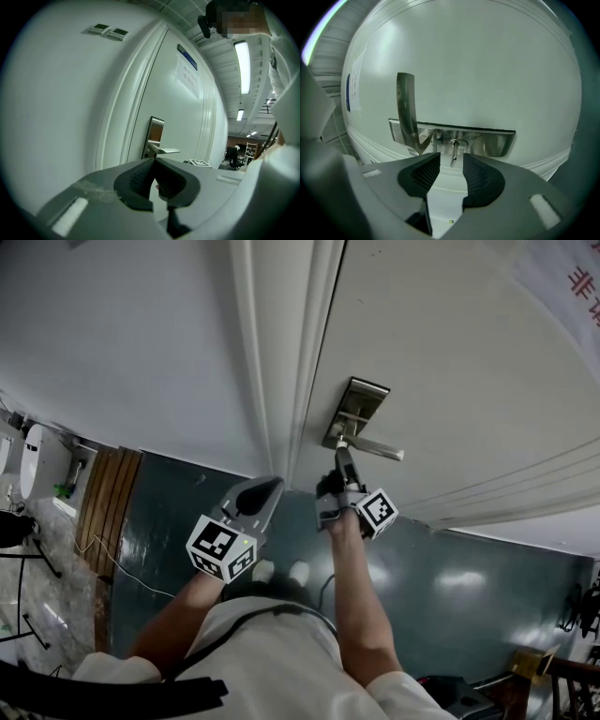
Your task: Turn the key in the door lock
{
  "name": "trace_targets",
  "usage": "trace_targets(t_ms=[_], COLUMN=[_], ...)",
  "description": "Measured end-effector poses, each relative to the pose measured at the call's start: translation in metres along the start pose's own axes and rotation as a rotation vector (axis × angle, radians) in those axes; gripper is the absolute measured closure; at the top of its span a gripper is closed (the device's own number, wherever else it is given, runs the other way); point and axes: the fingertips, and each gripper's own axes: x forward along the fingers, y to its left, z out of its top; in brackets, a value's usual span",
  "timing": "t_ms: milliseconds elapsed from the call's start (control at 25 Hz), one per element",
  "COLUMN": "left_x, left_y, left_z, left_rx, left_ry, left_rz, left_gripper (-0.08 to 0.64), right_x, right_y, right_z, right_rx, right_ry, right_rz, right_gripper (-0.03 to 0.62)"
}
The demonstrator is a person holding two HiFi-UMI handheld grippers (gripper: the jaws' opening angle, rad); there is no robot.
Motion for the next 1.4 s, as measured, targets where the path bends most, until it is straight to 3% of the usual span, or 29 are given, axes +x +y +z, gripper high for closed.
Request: trace_targets(t_ms=[360,680,1120,1400], left_x=[-0.002,-0.005,-0.011,-0.016], left_y=[0.004,0.008,0.013,0.017], left_z=[0.001,-0.002,-0.001,-0.001], left_rx=[0.0,0.005,0.001,-0.004], left_ry=[0.003,0.008,-0.002,-0.008], left_rz=[-0.001,0.0,0.0,-0.002], left_gripper=[0.555,0.555,0.555,0.555], right_x=[0.004,0.005,0.005,0.007], right_y=[0.0,-0.005,-0.001,0.006], right_z=[0.002,0.004,0.004,0.003], right_rx=[0.014,0.006,-0.112,-0.324], right_ry=[-0.018,-0.023,-0.013,0.03], right_rz=[-0.006,-0.036,-0.099,-0.18], right_gripper=[0.465,0.543,0.561,0.561])
